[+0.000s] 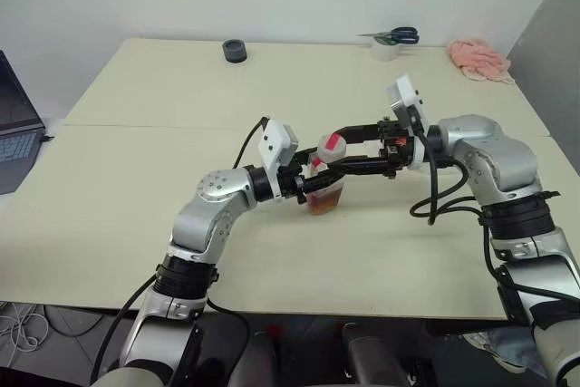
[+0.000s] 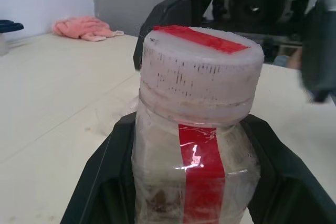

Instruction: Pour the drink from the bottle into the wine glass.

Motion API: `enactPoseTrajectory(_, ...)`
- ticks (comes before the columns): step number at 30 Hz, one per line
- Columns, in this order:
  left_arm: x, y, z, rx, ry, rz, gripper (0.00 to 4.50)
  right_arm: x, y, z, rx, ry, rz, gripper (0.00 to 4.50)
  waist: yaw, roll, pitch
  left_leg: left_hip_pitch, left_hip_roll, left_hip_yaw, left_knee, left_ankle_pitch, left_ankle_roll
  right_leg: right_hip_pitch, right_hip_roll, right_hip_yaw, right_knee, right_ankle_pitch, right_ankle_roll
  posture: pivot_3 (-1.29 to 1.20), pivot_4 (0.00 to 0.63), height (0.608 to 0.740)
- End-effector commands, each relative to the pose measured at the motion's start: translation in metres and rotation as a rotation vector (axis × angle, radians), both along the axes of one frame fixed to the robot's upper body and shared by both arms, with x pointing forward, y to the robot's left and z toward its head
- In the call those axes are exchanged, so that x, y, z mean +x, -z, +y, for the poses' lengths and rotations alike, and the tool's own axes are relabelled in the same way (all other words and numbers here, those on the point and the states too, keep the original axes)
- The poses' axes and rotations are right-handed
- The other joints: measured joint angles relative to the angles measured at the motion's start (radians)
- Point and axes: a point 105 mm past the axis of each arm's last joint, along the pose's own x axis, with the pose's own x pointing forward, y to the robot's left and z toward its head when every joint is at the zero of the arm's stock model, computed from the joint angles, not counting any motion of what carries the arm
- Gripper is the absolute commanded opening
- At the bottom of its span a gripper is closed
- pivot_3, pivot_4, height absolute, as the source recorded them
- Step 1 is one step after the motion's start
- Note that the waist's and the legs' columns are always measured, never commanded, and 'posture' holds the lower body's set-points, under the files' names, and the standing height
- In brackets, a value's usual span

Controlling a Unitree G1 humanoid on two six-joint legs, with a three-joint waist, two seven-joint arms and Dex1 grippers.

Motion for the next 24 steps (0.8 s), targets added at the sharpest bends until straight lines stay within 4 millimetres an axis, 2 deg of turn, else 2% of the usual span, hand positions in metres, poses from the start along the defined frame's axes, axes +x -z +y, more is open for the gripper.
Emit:
enactPoseTrajectory(1,0.004,-0.013,0.000,-0.015,-0.003,-0.048,2.14,-0.014,-0.027,0.001,0.075,-0.012,-0.074,4.50,0.000,0.000,0.000,0.000,0.000,0.000,0.000,0.000,0.000,0.000,0.000,0.000,0.000,0.000,0.000,0.00,0.150,0.740)
enactPoseTrajectory(5,0.005,-0.012,-0.003,-0.014,0.009,-0.047,2.14,-0.017,-0.031,0.002,0.091,0.072,-0.081,4.50,0.002,0.000,0.000,0.000,0.000,0.000,0.000,0.000,0.000,0.000,0.000,0.000,0.000,0.000,0.000,0.00,0.150,0.740)
enactPoseTrajectory(12,0.008,-0.014,-0.005,-0.018,0.012,-0.058,2.14,-0.003,-0.032,0.008,0.109,0.445,-0.095,4.50,-0.001,0.000,0.000,0.000,0.000,0.000,0.000,0.000,0.000,-0.001,0.000,0.000,0.001,0.000,0.000,0.00,0.150,0.740)
enactPoseTrajectory(17,0.007,-0.012,-0.003,-0.015,0.012,-0.057,2.14,-0.022,-0.024,0.015,0.109,0.532,-0.076,4.50,0.006,0.000,0.000,-0.001,0.000,0.000,0.000,0.000,0.000,-0.001,0.000,0.000,0.000,0.000,0.000,0.00,0.150,0.740)
enactPoseTrajectory(24,0.010,-0.012,-0.001,-0.016,-0.001,-0.063,2.14,-0.026,-0.010,0.015,0.151,0.730,-0.011,4.50,0.005,0.000,0.000,-0.001,0.000,0.000,0.000,0.000,0.000,-0.001,0.000,0.000,0.001,0.000,0.000,0.00,0.150,0.740)
